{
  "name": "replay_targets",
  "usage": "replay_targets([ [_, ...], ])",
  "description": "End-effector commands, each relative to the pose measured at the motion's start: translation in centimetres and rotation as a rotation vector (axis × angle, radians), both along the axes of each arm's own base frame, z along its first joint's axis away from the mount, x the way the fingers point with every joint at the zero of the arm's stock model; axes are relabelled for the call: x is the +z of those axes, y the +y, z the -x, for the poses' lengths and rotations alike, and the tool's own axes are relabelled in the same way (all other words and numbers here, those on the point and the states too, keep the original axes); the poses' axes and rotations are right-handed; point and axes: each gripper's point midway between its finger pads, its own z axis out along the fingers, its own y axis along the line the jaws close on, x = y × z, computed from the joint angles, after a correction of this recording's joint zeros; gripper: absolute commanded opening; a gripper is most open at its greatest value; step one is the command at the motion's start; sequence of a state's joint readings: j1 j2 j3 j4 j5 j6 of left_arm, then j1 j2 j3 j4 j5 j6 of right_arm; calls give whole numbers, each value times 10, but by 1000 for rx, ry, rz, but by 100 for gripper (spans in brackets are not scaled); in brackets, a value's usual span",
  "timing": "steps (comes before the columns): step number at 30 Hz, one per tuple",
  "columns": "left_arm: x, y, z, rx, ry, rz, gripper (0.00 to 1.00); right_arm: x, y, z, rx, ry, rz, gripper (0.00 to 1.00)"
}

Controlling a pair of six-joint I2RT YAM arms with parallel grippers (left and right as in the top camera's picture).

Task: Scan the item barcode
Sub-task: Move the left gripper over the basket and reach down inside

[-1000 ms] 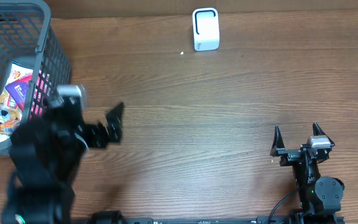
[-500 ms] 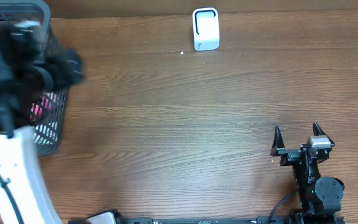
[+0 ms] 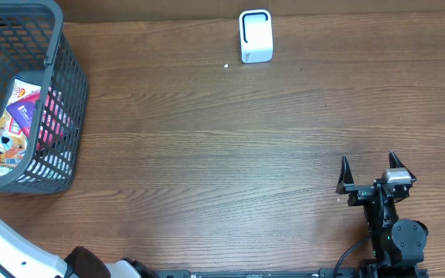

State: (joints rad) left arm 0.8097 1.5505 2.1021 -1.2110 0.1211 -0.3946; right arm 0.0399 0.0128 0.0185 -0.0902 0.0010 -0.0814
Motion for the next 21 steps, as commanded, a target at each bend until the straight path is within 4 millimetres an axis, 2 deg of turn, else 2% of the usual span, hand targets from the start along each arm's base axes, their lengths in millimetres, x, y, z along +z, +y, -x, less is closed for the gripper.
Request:
replay_targets([
  [1, -12, 7, -16, -7, -16, 63, 100, -1, -1, 0, -6, -5, -6, 100],
  [4, -38, 31, -27, 35, 43, 77, 100, -1, -1, 0, -7, -5, -6, 100],
  [6, -61, 40, -37, 34, 87, 113, 100, -1, -1, 0, -6, -5, -6, 100],
  [9, -86, 42, -50, -7, 114, 179, 100, -1, -1, 0, -6, -5, -6, 100],
  [12, -110, 36, -72, -159, 133, 215, 100, -1, -1, 0, -6, -5, -6, 100],
  [17, -141, 49, -73, -147, 258, 182, 96, -1, -1, 0, -6, -5, -6, 100],
  [21, -154, 53, -71, -93, 374, 125, 96, -1, -1, 0, -6, -5, -6, 100],
])
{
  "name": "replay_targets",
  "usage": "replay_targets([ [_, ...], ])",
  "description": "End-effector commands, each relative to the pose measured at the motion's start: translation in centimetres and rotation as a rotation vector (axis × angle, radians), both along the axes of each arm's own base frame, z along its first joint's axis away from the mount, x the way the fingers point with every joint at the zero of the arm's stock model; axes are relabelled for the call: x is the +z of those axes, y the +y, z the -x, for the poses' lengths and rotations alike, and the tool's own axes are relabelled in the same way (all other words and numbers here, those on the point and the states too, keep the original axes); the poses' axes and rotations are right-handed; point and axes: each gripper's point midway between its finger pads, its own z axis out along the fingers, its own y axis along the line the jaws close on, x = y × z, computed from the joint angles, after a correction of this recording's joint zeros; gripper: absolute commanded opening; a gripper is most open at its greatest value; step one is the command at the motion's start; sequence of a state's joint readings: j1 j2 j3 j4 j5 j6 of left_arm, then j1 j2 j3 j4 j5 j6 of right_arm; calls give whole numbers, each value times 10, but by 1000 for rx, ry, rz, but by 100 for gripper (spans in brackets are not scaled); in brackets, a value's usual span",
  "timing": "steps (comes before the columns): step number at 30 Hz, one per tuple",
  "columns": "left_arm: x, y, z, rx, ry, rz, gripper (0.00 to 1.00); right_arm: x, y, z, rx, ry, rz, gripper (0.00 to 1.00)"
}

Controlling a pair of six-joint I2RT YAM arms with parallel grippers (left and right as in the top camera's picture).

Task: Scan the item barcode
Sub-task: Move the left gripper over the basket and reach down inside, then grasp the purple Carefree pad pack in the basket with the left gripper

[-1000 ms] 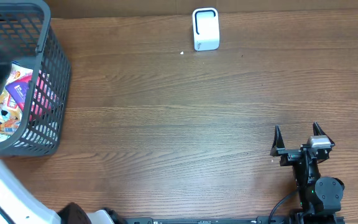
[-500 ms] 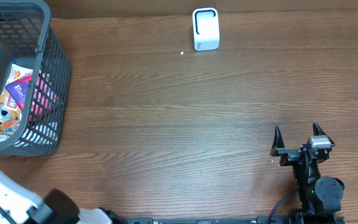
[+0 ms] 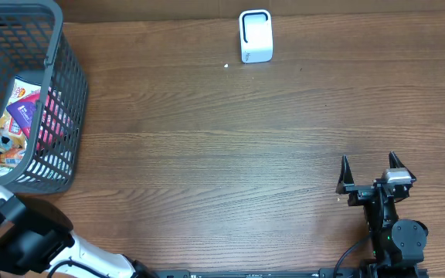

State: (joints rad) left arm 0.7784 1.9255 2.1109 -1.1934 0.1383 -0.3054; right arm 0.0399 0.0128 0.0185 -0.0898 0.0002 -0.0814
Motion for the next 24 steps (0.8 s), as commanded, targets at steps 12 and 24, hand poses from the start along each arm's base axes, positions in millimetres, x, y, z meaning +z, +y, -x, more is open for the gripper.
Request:
replay_targets([
  [12, -87, -8, -23, -61, 300, -26, 98, -1, -1, 0, -7, -5, -6, 100],
  [24, -141, -7, -41, -159, 335, 40, 98, -1, -1, 0, -7, -5, -6, 100],
])
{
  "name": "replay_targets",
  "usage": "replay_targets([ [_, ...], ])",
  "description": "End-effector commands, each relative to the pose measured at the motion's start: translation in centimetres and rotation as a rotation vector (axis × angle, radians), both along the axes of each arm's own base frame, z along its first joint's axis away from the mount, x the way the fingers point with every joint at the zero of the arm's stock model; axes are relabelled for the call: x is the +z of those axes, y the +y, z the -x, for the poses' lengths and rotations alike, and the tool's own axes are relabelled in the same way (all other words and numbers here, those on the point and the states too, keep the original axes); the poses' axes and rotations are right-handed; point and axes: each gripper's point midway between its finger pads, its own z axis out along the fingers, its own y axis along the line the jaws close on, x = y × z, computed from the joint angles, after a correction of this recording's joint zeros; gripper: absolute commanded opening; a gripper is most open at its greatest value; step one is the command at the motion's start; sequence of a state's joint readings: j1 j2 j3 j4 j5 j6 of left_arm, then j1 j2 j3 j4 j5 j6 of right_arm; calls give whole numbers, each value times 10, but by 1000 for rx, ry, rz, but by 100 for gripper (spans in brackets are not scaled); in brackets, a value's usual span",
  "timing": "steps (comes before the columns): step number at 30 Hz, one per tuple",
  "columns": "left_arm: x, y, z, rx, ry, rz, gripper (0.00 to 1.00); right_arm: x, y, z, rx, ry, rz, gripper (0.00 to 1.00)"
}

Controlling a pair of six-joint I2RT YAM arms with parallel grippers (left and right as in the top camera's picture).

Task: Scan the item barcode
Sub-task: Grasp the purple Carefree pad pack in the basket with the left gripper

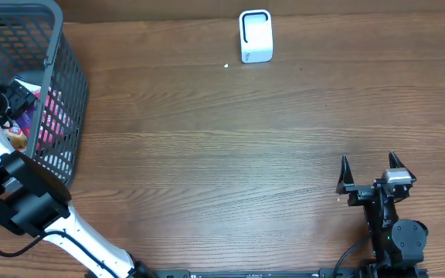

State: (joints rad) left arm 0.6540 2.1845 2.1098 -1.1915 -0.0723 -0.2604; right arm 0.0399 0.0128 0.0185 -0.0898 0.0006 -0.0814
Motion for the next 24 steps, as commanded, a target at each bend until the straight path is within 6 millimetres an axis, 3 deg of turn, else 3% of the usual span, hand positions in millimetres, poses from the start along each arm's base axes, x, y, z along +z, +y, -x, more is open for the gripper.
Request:
replay_targets([
  [1, -23, -4, -10, -84, 8, 49, 98, -1, -1, 0, -7, -5, -6, 100],
  [9, -67, -10, -12, -93, 55, 132, 90, -1, -1, 0, -7, -5, -6, 100],
  [10, -69, -11, -13, -94, 54, 141, 84, -1, -1, 0, -7, -5, -6, 100],
  [12, -70, -11, -13, -94, 55, 141, 59, -1, -1, 0, -7, -5, -6, 100],
  [13, -69, -10, -13, -94, 53, 140, 51, -1, -1, 0, -7, -5, -6, 100],
  [15, -69, -10, -14, -94, 51, 138, 45, -1, -1, 0, -7, -5, -6, 100],
  [22, -63, -11, -12, -94, 52, 139, 4, -1, -1, 0, -7, -5, -6, 100],
  [24, -56, -11, -12, -94, 48, 136, 4, -1, -1, 0, -7, -5, -6, 100],
])
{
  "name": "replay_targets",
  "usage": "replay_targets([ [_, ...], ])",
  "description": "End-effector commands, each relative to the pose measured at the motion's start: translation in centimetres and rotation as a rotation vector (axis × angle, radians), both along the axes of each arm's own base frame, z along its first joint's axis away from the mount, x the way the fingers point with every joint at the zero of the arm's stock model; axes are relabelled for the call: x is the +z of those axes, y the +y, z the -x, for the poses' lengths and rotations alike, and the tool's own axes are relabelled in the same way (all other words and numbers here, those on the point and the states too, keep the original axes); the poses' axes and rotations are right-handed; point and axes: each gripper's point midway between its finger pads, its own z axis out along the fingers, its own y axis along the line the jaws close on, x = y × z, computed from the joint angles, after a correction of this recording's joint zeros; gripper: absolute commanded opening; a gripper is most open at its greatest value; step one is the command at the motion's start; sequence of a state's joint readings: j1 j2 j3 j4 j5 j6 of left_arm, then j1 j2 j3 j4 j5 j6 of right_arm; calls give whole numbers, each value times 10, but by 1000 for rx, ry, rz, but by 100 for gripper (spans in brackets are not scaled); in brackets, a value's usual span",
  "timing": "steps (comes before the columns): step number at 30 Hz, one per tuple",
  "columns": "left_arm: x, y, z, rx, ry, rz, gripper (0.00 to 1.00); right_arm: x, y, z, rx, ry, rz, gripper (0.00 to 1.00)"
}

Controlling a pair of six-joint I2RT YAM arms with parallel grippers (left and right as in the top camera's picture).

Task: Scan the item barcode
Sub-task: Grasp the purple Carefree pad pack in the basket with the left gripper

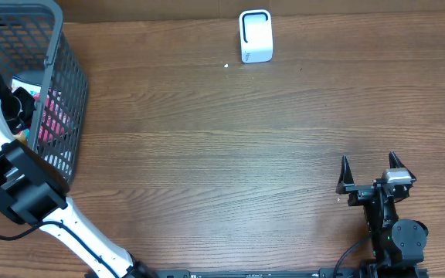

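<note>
A grey mesh basket [64, 93] stands at the table's left edge with the packaged items in it; a pink packet [51, 116] and a white corner [28, 79] show through the mesh. My left arm reaches down into the basket and covers most of the items. Its gripper [22, 106] is a dark shape low inside, and its jaws cannot be made out. The white barcode scanner [256, 35] stands upright at the far middle of the table. My right gripper [368, 164] rests open at the near right, holding nothing.
The brown wooden table [222, 154] stretches between basket and scanner. A tiny white speck [225, 66] lies just left of the scanner. The right arm's base [396, 235] sits at the front right edge.
The left arm has sunk a little deeper into the basket, its gripper now slightly lower and further right over the packets. The right arm and the scanner have not moved.
At first the left arm showed only at the bottom left corner, with the colourful packets in the basket in plain view. Then it stood near the basket's front. Then its gripper was over the packets inside, and now it sits lower among them.
</note>
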State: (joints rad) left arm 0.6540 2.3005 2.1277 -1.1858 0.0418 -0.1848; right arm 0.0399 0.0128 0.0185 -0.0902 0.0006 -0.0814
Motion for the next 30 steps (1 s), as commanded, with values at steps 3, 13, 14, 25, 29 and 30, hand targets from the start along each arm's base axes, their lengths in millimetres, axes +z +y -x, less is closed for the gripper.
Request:
replay_targets([
  [3, 10, 2, 5, 8, 24, -4, 4, -1, -1, 0, -7, -5, -6, 100],
  [13, 125, 11, 1, 20, -146, -152, 4, -1, -1, 0, -7, -5, -6, 100],
  [14, 137, 10, 2, 24, -169, -168, 4, -1, -1, 0, -7, -5, -6, 100],
  [25, 317, -24, 39, 95, -553, -379, 4, -1, -1, 0, -7, -5, -6, 100],
  [29, 366, -59, 53, 48, -717, -358, 4, -1, -1, 0, -7, -5, -6, 100],
  [30, 373, -65, 55, 39, -735, -361, 4, -1, -1, 0, -7, -5, -6, 100],
])
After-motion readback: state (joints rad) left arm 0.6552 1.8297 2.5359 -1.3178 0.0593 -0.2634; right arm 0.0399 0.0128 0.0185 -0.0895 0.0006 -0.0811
